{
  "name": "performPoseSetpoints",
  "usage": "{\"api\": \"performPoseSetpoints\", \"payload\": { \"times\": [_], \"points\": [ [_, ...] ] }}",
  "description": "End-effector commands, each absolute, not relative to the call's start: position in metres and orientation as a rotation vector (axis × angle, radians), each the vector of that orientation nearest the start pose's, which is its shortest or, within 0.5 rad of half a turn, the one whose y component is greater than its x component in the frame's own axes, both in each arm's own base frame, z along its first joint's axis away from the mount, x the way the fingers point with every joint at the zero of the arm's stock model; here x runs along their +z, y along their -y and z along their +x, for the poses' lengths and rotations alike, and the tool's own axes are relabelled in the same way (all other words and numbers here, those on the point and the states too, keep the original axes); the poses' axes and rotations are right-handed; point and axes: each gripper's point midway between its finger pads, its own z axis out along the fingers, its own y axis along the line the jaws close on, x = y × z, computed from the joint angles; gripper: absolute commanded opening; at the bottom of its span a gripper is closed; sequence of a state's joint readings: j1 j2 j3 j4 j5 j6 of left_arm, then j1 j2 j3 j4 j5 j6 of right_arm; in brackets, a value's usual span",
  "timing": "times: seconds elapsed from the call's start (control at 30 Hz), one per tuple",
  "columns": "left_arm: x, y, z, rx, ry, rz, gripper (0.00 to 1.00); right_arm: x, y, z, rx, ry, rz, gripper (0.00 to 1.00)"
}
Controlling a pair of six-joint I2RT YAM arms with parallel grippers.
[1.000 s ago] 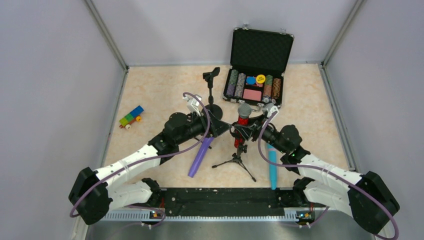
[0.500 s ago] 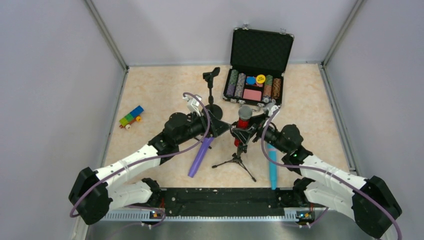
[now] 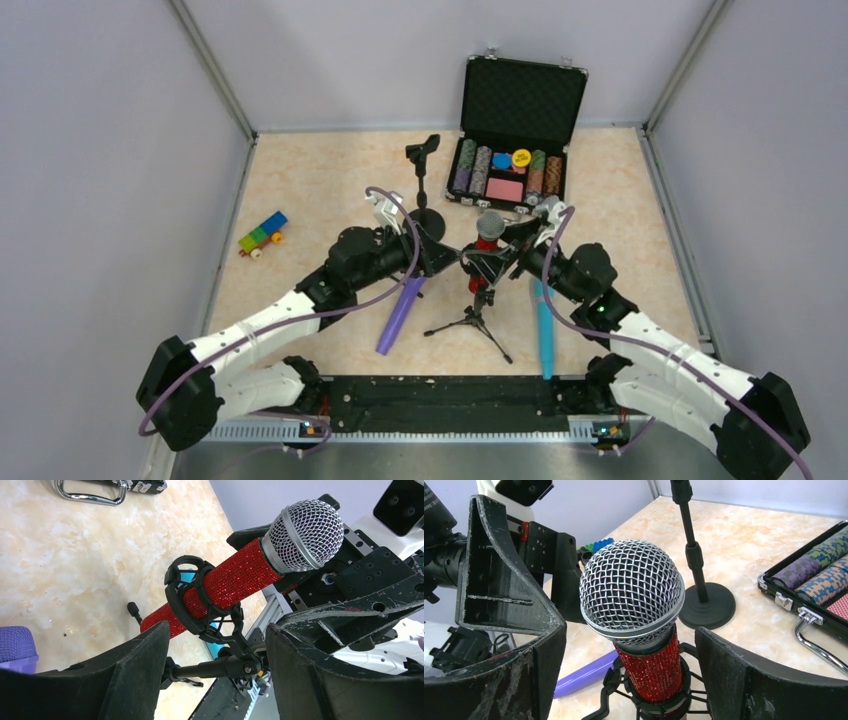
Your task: Attach the microphones to the stand
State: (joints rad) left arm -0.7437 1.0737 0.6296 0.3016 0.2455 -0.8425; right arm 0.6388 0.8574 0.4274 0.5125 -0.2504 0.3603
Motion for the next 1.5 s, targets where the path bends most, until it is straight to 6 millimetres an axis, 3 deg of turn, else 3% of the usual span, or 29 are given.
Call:
{"api": "performPoseSetpoints", "payload": {
  "times": [0.0,0.7,1.1,1.3,1.47],
  "points": [
    [0.247,0.302,0.222,-1.355,-1.861,0.125,0.75,0.276,-0.245,0.234,1.004,-1.469,-0.376,0.96],
    [0.235,0.300,0.217,-1.189,-1.970,0.217,0.78,0.264,-0.203,0.224,0.905,-1.679,-0.168,0.98],
    [0.233,0.301,0.213,-0.940,-2.025,0.271,0.78,0.244,-0.210,0.216,0.929,-1.836,-0.172,0.98],
    [0.230,0.294,0.218,-0.821,-2.047,0.240,0.78,0.248,-0.205,0.206,0.933,-1.908,-0.154,0.98],
    [0.237,0.276,0.224,-0.762,-2.012,0.139,0.77,0.257,-0.210,0.191,0.977,-1.952,-0.216,0.97]
  ]
}}
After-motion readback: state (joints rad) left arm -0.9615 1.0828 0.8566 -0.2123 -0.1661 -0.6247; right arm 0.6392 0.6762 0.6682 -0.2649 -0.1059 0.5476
